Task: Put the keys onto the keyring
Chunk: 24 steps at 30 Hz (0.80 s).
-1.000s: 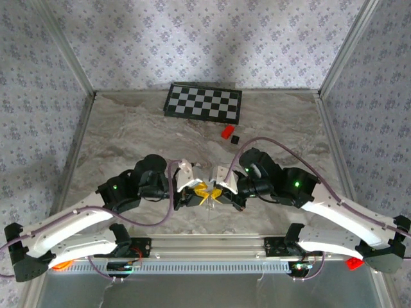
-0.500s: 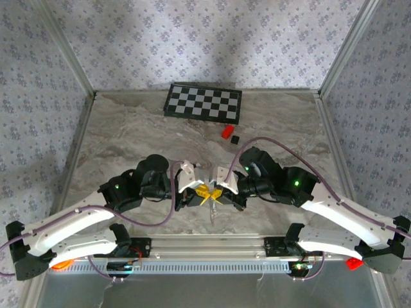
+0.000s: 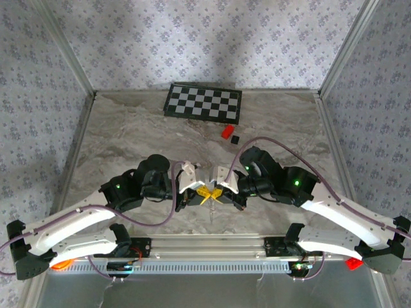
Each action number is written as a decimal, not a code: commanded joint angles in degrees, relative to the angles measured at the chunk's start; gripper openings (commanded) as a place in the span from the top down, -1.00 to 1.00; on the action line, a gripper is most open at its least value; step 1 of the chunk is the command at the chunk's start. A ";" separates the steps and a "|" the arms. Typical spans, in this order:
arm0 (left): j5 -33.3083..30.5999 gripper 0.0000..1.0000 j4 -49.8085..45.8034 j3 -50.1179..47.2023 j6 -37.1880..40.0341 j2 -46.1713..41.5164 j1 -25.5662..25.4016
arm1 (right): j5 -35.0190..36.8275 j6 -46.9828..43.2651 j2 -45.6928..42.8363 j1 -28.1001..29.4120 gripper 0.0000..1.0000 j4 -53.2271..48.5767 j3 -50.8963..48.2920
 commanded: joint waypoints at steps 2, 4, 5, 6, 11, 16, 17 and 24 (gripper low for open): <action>0.31 0.90 1.91 -0.54 0.01 -0.23 -0.27 | -2.12 -0.93 -2.04 0.05 1.00 3.17 -0.88; 0.43 0.96 2.48 -0.81 -0.32 -0.44 -0.22 | -2.46 -0.72 -2.67 0.02 1.00 3.94 -1.40; 0.46 1.00 2.81 -0.89 -0.48 -0.67 -0.19 | -2.46 -0.68 -2.81 0.05 1.00 4.24 -1.50; 0.46 1.00 3.12 -1.08 -0.68 -0.73 -0.26 | -2.51 -0.68 -3.04 0.08 1.00 4.29 -1.64; 0.16 1.00 5.28 -2.03 -1.77 -1.75 -0.27 | -2.80 -0.60 -4.07 0.23 1.00 6.13 -2.70; -0.94 1.00 8.31 -3.17 -2.48 -4.07 -0.24 | -2.66 0.52 -5.79 0.14 0.93 7.83 -4.49; -0.93 1.00 8.91 -3.20 -2.52 -4.52 -0.29 | -2.80 1.13 -6.28 0.14 0.85 8.48 -5.08; 2.04 1.00 12.79 -2.95 -2.67 -5.71 -0.26 | -6.22 7.01 -9.65 -0.28 0.47 16.66 -10.43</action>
